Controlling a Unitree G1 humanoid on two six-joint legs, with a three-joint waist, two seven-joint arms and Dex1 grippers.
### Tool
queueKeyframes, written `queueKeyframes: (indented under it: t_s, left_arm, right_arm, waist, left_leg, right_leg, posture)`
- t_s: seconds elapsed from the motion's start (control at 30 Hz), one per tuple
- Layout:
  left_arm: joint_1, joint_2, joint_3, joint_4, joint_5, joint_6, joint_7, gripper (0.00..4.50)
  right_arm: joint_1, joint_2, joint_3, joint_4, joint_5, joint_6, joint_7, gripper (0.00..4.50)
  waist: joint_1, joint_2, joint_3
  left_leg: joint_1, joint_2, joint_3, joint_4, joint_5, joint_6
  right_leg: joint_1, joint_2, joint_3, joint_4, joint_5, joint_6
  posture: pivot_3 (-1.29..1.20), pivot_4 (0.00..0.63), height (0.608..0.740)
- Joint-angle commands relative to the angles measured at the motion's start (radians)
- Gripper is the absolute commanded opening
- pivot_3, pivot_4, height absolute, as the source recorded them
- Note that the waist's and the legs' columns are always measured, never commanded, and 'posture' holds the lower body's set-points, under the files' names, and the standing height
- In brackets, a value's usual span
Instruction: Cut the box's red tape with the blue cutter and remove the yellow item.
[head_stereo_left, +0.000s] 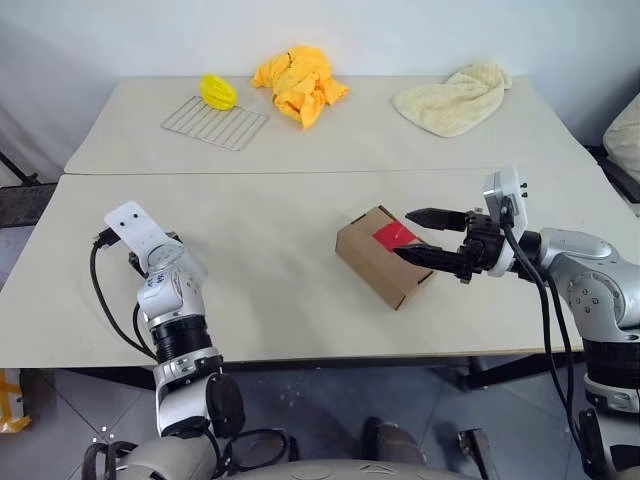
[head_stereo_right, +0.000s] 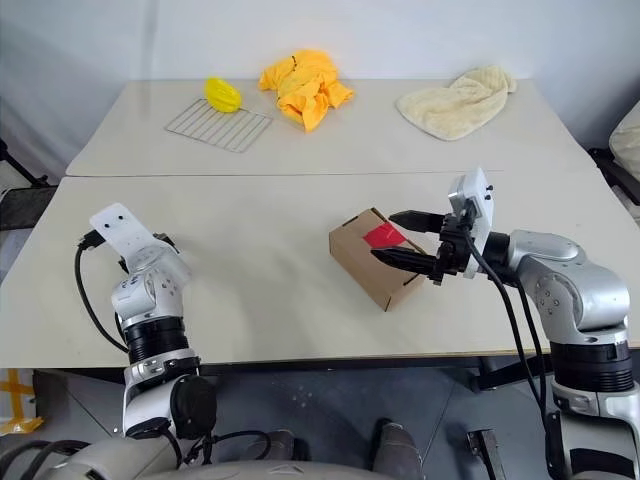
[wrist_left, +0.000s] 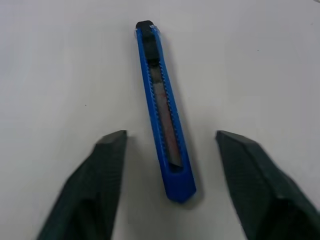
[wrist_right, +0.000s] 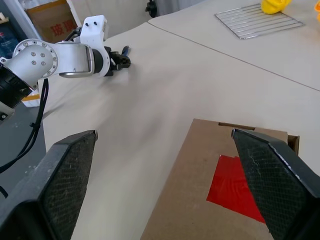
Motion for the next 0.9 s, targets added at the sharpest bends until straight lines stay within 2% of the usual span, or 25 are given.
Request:
queueKeyframes:
  t_s: [0.03,0.13,0.23,0.5,0.6,0.9]
  left_arm:
    - [-0.005,0.009,0.033,0.019,-0.028,0.006,0.019,2.96]
    - [-0.005,0.021,0.036,0.033,-0.027,0.018,0.024,2.38]
    - [-0.002,0.028,0.039,0.042,-0.034,0.028,0.021,1.49]
    - [0.015,0.035,0.041,0.027,-0.033,0.048,0.038,1.49]
    - [0.020,0.033,0.047,0.022,-0.036,0.057,0.044,0.94]
    - [0.039,0.026,0.053,-0.010,-0.043,0.082,0.044,0.94]
  right_arm:
    - [-0.012,-0.024,-0.020,-0.015,0.005,-0.008,0.007,4.50]
    - [-0.014,-0.026,-0.022,-0.012,0.006,-0.006,0.003,4.50]
    - [-0.018,-0.026,-0.022,-0.007,0.005,-0.008,-0.002,4.50]
    - [-0.021,-0.022,-0.020,-0.004,0.004,-0.009,-0.009,4.50]
    - [-0.025,-0.020,-0.019,-0.002,0.003,-0.008,-0.013,4.50]
    - [-0.024,-0.019,-0.021,-0.001,0.005,-0.011,-0.018,4.50]
  waist:
    - [-0.001,0.000,0.000]
    - [-0.002,0.000,0.000]
    - [-0.002,0.000,0.000]
    - [-0.002,0.000,0.000]
    - [-0.002,0.000,0.000]
    - [-0.002,0.000,0.000]
  left_leg:
    - [0.000,0.000,0.000,0.000,0.000,0.000]
    - [0.000,0.000,0.000,0.000,0.000,0.000]
    - [0.001,0.000,0.000,0.000,0.000,0.000]
    - [0.001,0.000,0.001,0.000,0.000,0.000]
    - [0.001,0.000,0.001,0.000,0.000,0.000]
    - [0.001,0.000,0.001,0.000,0.000,0.000]
  right_leg:
    - [0.000,0.000,0.000,0.000,0.000,0.000]
    - [0.000,0.000,0.000,0.000,0.000,0.000]
    - [0.000,0.000,0.000,0.001,0.000,0.000]
    - [0.000,0.000,0.001,0.001,0.000,0.000]
    - [0.000,0.000,0.001,0.001,0.000,0.000]
    - [0.000,0.000,0.001,0.001,0.000,0.000]
  posture:
    - [0.00,0.150,0.740]
    - [0.00,0.150,0.740]
    - [0.00,0.150,0.740]
    - [0.00,0.150,0.740]
    - [0.00,0.150,0.740]
    - [0.00,0.150,0.740]
